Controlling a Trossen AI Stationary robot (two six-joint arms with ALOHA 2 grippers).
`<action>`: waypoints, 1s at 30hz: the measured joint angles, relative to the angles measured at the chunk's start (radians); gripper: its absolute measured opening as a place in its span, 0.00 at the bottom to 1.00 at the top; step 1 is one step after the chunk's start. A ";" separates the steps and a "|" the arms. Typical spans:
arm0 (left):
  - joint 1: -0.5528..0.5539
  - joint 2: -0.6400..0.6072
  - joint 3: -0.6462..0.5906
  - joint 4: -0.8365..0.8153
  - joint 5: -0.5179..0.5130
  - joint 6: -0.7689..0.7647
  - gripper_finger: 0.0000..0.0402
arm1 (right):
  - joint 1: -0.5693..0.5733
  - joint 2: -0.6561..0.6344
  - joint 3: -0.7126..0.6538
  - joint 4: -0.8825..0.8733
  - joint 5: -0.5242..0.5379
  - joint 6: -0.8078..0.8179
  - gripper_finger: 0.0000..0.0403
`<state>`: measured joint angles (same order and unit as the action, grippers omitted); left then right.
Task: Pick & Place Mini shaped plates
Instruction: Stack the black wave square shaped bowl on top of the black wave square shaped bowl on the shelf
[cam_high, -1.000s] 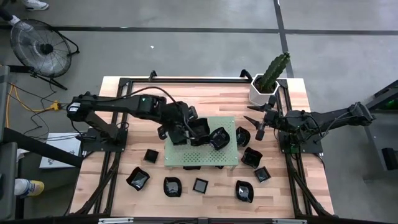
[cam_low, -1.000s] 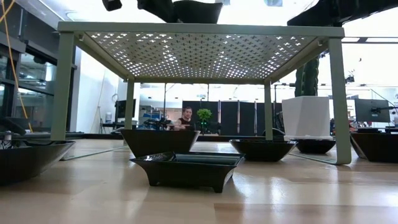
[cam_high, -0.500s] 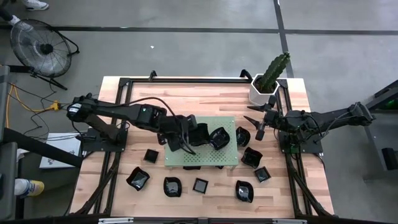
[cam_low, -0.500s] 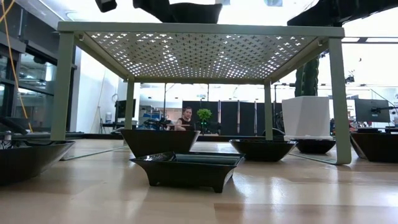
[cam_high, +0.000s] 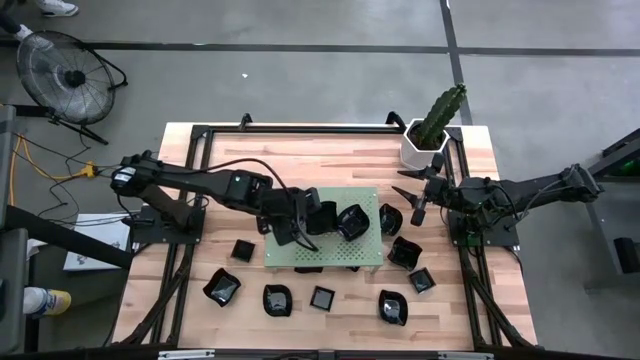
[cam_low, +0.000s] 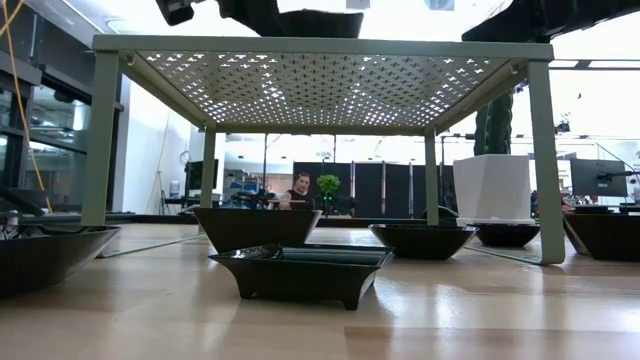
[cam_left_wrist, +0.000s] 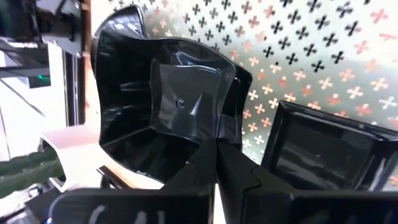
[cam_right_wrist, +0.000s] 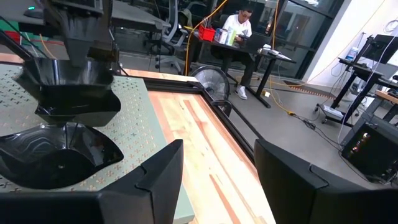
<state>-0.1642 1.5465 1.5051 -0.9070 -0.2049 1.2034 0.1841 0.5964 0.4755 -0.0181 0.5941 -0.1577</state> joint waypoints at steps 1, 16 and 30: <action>0.000 0.004 0.000 -0.002 -0.015 0.000 0.00 | 0.000 0.000 0.000 0.000 0.000 0.000 0.48; 0.000 0.007 0.000 -0.011 -0.033 -0.064 0.00 | 0.000 0.000 0.000 0.000 0.000 0.000 0.48; 0.000 0.007 0.000 -0.044 -0.033 -0.082 0.00 | 0.000 0.000 0.000 0.000 0.000 0.000 0.48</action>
<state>-0.1638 1.5539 1.5051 -0.9512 -0.2375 1.1210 0.1838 0.5964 0.4755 -0.0181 0.5941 -0.1581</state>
